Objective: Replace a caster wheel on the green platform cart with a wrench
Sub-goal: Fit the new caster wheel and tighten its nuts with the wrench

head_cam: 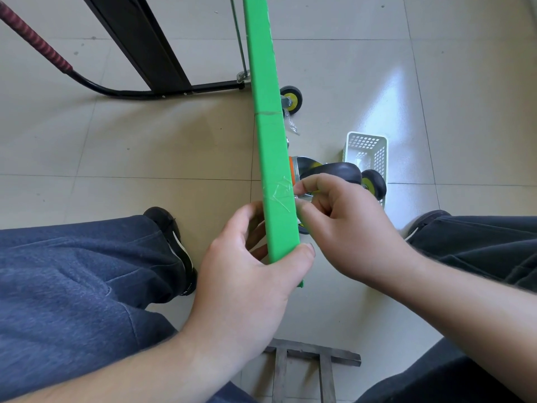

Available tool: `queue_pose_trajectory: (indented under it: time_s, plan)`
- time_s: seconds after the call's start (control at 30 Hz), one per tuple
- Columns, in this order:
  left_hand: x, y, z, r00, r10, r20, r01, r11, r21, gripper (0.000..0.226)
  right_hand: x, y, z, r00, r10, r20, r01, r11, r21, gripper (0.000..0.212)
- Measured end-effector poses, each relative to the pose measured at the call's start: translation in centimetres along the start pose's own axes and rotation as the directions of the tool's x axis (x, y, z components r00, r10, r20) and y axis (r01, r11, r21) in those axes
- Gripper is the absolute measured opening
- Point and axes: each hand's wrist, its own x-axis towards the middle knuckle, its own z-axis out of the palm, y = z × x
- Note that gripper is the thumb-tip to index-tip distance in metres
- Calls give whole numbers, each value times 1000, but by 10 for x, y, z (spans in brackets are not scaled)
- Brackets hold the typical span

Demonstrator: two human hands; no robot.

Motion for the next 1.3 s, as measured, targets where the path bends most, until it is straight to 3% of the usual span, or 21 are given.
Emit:
queue_pose_trajectory:
  time_s: [0.17, 0.43, 0.8, 1.07, 1.3]
  plan:
    - [1, 0, 1, 1000, -2, 10, 2, 1000, -13, 39, 2, -1, -2, 999, -39, 16, 40, 995, -94, 8]
    - [1, -1, 0, 1000, -8, 2, 8, 1000, -10, 39, -3, 2, 0, 999, -53, -5, 52, 994, -101, 7]
    - [0, 0, 1, 1000, -1, 0, 1, 1000, 14, 35, -4, -8, 1, 997, 47, 57, -30, 961, -273, 22]
    - [0, 0, 1, 1000, -8, -9, 8, 1000, 23, 37, -4, -9, -1, 987, 153, 44, -152, 988, -27, 23]
    - [-1, 0, 1, 1000, -10, -19, 11, 998, 57, 34, -2, -14, 1, 990, 140, 31, -136, 985, -110, 28]
